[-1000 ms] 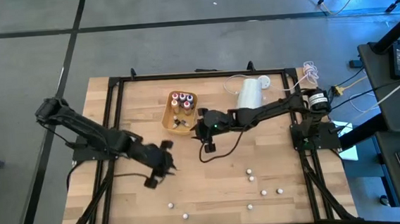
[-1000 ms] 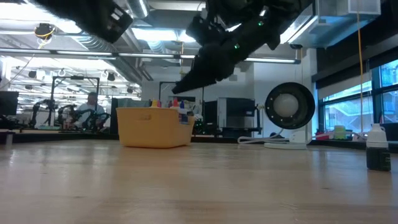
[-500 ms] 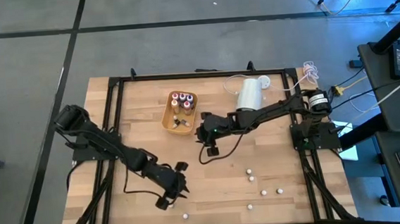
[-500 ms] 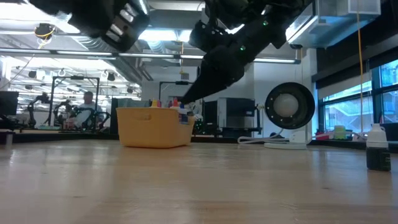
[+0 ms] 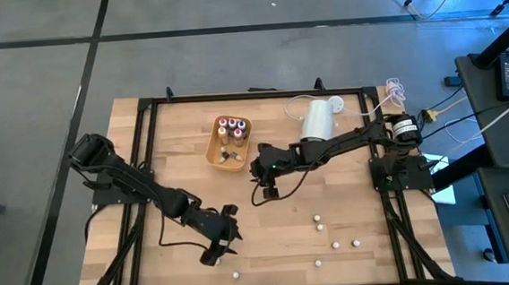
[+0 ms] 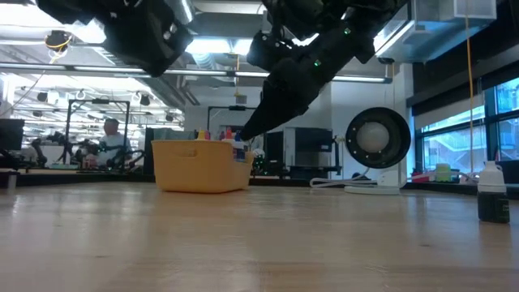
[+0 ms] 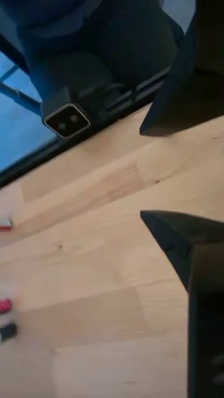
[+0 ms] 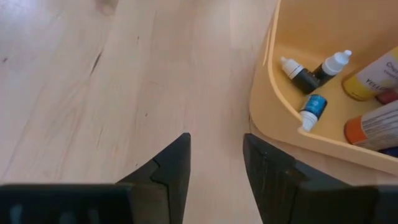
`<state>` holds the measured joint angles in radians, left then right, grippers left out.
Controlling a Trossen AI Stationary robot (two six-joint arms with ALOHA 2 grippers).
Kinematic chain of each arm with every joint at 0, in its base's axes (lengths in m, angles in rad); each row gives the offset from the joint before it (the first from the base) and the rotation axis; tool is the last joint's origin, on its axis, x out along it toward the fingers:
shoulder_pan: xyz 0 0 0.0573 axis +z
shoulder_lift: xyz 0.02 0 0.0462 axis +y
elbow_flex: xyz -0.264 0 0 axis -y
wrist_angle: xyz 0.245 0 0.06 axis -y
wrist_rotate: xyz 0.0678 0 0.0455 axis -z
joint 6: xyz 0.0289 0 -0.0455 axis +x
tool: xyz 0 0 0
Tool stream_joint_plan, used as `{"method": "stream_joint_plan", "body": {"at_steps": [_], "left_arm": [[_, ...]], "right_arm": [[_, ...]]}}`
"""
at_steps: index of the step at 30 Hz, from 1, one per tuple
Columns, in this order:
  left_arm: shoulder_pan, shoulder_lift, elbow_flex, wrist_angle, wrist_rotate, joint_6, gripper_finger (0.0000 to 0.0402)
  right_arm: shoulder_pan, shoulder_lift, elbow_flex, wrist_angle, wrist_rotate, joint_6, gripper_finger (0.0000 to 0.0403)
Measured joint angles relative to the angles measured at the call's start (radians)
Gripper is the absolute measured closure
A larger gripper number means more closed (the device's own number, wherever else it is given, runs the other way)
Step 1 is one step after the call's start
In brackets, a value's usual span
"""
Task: Pick & Place food coloring
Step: Put the small purple food coloring bottle into the yellow bin
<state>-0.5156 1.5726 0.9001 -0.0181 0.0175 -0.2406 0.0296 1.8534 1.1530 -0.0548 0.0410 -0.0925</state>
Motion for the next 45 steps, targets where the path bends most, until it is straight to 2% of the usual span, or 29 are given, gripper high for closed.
{"method": "stream_joint_plan", "body": {"at_steps": [5,10,15,23,27,29,35,40,45], "left_arm": [[0.0,0.0,0.0,-0.014,0.001,-0.086,0.0151],[-0.013,-0.001,0.0,-0.008,0.018,-0.162,0.0144],[-0.025,-0.001,0.0,-0.063,-0.001,-0.216,0.0146],[-0.102,0.057,-0.002,-0.121,-0.025,-0.185,0.0146],[-0.145,0.084,0.0,-0.125,-0.079,-0.184,0.0147],[-0.164,0.103,0.025,-0.172,-0.108,-0.181,0.0147],[-0.19,0.199,0.167,-0.401,-0.112,-0.129,0.0149],[-0.191,0.266,0.221,-0.428,-0.065,-0.113,0.0167],[-0.192,0.286,0.238,-0.427,-0.052,-0.113,0.0206]], "right_arm": [[0.0,0.0,0.0,-0.001,-0.001,0.008,0.0253],[0.0,0.0,0.0,-0.001,0.0,0.008,0.0253],[0.0,0.0,0.0,-0.001,0.0,0.007,0.0253],[0.0,0.0,0.0,-0.004,0.0,0.006,0.0253],[0.0,0.0,0.0,-0.005,0.0,0.006,0.0253],[0.0,0.0,0.0,-0.005,0.001,0.008,0.0253],[0.0,0.0,0.0,-0.005,0.002,0.009,0.0253],[0.0,0.0,0.0,-0.008,0.002,0.009,0.0253],[0.0,0.0,0.0,-0.012,0.002,0.01,0.0254]]}}
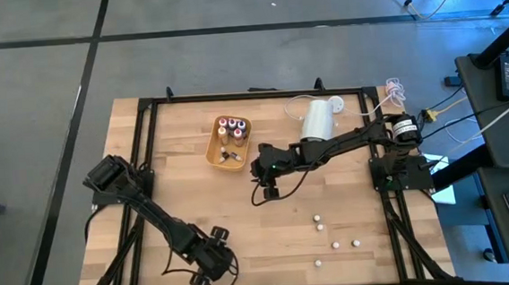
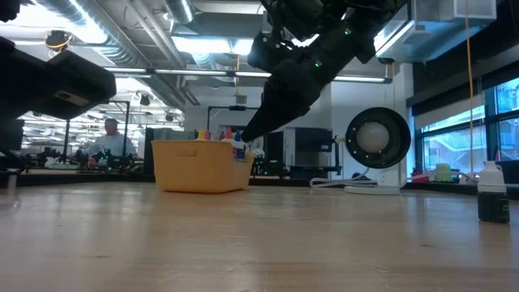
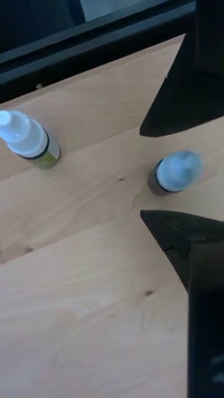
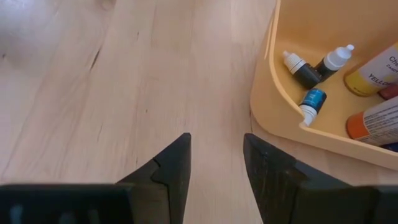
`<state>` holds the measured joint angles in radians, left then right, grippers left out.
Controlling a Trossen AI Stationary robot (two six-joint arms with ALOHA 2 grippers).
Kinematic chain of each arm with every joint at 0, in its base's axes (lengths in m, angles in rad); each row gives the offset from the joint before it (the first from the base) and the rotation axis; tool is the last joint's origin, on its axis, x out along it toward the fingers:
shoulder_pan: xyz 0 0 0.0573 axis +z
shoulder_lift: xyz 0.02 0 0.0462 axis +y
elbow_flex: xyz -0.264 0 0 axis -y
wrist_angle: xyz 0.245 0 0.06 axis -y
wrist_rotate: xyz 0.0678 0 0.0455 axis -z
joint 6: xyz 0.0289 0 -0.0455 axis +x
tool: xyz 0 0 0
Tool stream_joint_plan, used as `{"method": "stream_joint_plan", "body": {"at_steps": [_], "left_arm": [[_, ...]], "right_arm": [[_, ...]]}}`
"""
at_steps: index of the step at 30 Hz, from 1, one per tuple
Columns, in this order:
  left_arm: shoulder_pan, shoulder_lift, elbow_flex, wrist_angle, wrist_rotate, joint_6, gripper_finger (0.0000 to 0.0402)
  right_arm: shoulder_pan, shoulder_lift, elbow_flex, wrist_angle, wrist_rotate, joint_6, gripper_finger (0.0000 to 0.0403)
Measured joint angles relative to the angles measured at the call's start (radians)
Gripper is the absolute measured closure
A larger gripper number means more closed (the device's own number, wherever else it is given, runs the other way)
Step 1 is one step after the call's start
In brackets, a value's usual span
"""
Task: Pick & Place food coloring
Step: Put the small purple food coloring bottle into the yellow bin
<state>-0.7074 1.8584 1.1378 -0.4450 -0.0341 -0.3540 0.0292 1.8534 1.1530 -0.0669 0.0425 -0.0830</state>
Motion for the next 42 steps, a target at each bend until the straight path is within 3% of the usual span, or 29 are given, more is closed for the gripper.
{"method": "stream_joint_plan", "body": {"at_steps": [14,23,27,34,42], "left_arm": [[0.0,-0.002,0.0,-0.048,-0.001,0.001,0.0329],[0.009,-0.025,0.0,-0.067,-0.022,-0.081,0.0331],[0.046,-0.098,0.0,-0.191,-0.096,-0.165,0.0332],[0.165,-0.281,-0.026,-0.355,-0.337,-0.183,0.0327],[0.456,-0.522,-0.12,-0.38,-0.395,-0.087,0.0328]], "right_arm": [[0.0,0.0,0.0,-0.017,0.0,0.0,0.0254],[0.0,0.0,0.0,-0.032,0.0,0.0,0.0254],[0.003,0.0,0.0,-0.001,-0.036,-0.004,0.0254],[0.0,-0.002,0.0,-0.013,-0.07,-0.099,0.0254],[-0.047,-0.005,0.0,-0.007,-0.063,-0.184,0.0254]]}}
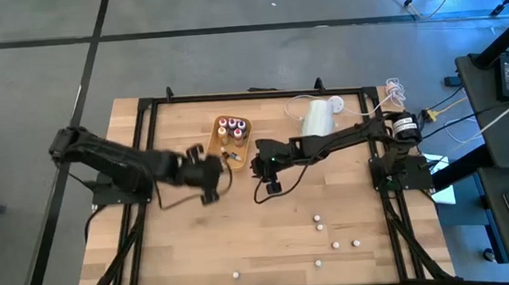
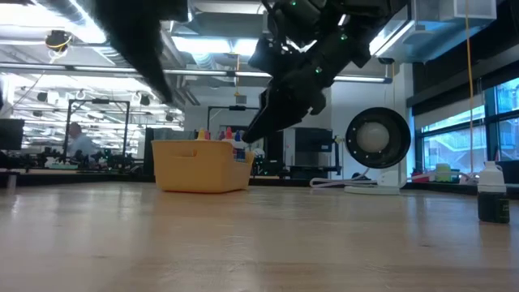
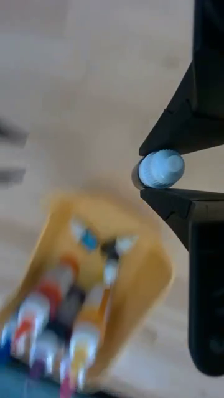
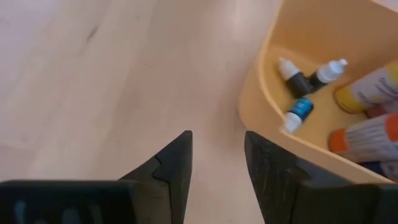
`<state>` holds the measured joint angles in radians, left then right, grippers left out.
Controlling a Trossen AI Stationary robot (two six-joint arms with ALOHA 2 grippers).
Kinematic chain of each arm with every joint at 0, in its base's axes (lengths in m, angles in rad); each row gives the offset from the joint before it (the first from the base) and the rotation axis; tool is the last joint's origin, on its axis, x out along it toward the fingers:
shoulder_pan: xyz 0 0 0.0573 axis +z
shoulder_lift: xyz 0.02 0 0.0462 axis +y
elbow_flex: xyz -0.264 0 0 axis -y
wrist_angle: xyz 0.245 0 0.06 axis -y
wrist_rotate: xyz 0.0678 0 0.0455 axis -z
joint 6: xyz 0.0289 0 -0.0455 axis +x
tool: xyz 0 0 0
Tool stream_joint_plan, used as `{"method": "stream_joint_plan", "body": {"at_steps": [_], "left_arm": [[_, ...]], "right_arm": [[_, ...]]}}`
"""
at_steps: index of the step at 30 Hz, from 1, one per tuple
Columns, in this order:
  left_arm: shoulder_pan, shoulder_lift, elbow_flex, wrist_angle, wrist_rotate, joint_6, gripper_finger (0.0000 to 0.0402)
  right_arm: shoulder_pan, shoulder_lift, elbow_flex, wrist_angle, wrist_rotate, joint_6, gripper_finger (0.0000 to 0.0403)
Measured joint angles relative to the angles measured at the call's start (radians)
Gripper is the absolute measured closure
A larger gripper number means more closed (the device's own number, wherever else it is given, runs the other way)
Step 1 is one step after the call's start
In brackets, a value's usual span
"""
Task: Pick & Place food coloring
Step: Put the small purple food coloring bottle into the yellow bin
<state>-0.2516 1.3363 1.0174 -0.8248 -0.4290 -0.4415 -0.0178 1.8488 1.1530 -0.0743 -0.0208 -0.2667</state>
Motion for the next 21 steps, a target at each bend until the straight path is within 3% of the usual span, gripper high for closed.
{"method": "stream_joint_plan", "body": {"at_steps": [4,11,21], "left_arm": [[0.174,-0.04,-0.024,0.076,0.026,0.112,0.0323],[0.411,0.038,-0.047,0.2,0.232,0.297,0.0324],[0.509,0.213,-0.047,0.277,0.309,0.377,0.0317]], "right_arm": [[-0.029,0.0,0.0,0.0,0.0,-0.005,0.0254],[-0.075,0.0,0.0,0.001,0.001,0.026,0.0254],[-0.082,0.0,0.0,-0.027,0.0,0.084,0.0253]]}}
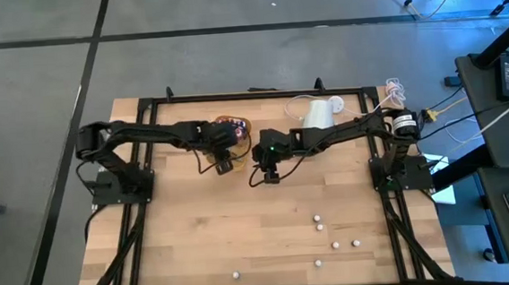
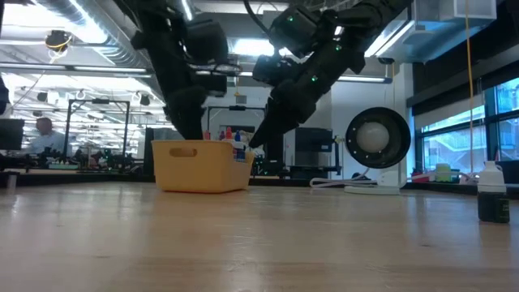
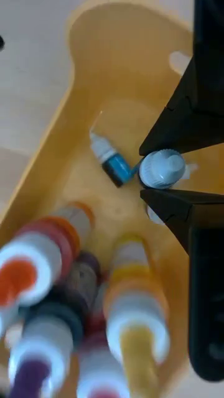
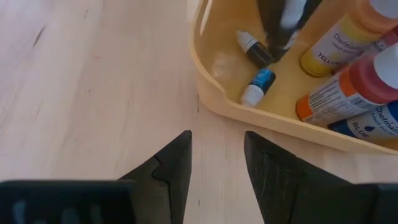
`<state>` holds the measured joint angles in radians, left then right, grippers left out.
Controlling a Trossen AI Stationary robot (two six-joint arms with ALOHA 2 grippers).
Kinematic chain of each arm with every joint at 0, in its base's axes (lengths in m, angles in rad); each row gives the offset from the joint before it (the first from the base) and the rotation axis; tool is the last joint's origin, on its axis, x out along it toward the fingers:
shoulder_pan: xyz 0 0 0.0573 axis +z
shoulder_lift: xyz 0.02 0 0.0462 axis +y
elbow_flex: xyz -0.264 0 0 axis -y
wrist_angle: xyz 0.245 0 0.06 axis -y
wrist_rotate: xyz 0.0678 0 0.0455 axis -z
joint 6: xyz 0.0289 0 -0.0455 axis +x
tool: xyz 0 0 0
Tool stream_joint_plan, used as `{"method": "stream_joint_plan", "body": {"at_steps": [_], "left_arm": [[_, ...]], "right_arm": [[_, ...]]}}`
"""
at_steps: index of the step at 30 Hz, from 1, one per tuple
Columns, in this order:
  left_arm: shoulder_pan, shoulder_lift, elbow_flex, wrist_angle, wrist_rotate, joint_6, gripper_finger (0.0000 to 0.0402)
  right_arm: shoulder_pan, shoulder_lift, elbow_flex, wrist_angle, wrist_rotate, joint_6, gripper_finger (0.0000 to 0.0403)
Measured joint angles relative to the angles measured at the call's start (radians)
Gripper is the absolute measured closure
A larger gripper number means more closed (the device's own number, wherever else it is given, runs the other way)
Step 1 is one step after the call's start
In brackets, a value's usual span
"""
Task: Pick & Place food coloring
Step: Put the small purple food coloring bottle into the yellow bin
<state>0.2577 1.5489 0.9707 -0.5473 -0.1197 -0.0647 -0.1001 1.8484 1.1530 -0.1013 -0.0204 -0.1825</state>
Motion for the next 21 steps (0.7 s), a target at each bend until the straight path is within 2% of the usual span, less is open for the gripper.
{"method": "stream_joint_plan", "body": {"at_steps": [8,21], "left_arm": [[0.0,0.09,0.0,0.059,0.002,0.008,0.0316],[0.0,0.101,0.0,0.058,0.002,0.008,0.0315]], "right_arm": [[0.015,0.0,0.0,-0.013,-0.007,0.07,0.0253],[0.033,0.0,0.0,0.028,-0.008,0.091,0.0253]]}}
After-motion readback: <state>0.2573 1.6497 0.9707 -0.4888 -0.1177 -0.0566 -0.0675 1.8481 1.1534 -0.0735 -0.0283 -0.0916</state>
